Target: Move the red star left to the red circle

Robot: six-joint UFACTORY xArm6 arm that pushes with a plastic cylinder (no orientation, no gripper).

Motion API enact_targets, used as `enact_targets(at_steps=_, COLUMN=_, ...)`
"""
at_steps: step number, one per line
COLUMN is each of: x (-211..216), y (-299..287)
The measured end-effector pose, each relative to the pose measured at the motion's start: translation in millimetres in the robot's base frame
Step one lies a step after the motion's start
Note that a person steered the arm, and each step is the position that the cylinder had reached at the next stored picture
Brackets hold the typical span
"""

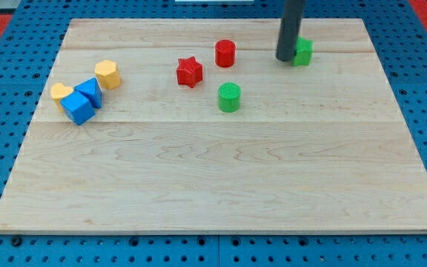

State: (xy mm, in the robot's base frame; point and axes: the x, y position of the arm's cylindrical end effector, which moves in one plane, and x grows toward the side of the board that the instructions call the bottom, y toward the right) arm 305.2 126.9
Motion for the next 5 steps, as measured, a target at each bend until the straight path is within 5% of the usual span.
enact_targets(at_steps=3, x=59.1, y=-149.7)
enact_targets(at_steps=5, x=64.7, y=-200.2)
